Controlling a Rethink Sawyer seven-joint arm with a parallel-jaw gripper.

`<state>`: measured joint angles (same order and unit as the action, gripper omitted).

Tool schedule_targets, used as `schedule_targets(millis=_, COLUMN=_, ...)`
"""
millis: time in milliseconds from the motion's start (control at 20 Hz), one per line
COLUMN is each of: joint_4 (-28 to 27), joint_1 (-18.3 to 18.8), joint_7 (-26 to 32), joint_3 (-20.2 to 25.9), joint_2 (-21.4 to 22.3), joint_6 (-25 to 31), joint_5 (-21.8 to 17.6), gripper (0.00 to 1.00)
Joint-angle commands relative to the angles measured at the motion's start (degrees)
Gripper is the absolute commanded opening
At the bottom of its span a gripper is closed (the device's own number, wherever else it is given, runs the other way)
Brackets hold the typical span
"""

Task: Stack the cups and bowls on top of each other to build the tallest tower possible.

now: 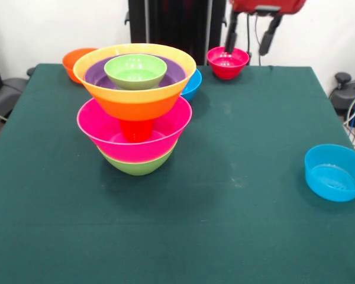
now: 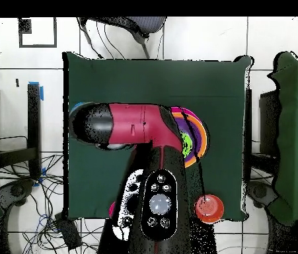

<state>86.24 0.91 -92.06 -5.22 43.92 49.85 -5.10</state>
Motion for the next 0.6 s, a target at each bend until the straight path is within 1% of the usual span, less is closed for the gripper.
schedule_targets(millis=50, joint_4=-2.0, joint_1=-2.9, joint_7=-12.9, joint_3=-3.4, joint_2=-5.9, joint_6=-0.4, joint_5=-5.7, gripper=1.00)
schedule_targets(millis=150, joint_4=-2.3, joint_1=-4.1, joint_7=-15.3, joint_3=-5.0, joint_2=-6.7, joint_6=-0.8, joint_5=-5.5, gripper=1.00)
schedule_targets(millis=300, joint_4=-1.4, joint_1=-6.7, joint_7=-20.1, joint_3=-7.0, joint_2=-7.0, joint_6=-0.6, joint_5=-3.5, gripper=1.00)
schedule_targets(millis=450, joint_4=-0.8, joint_1=-8.9, joint_7=-21.9, joint_3=-7.9, joint_2=-6.3, joint_6=2.2, joint_5=-1.9, gripper=1.00)
schedule_targets(millis=600, joint_4=-1.4, joint_1=-10.3, joint_7=-23.9, joint_3=-8.5, joint_2=-6.5, joint_6=3.8, joint_5=-1.1, gripper=1.00)
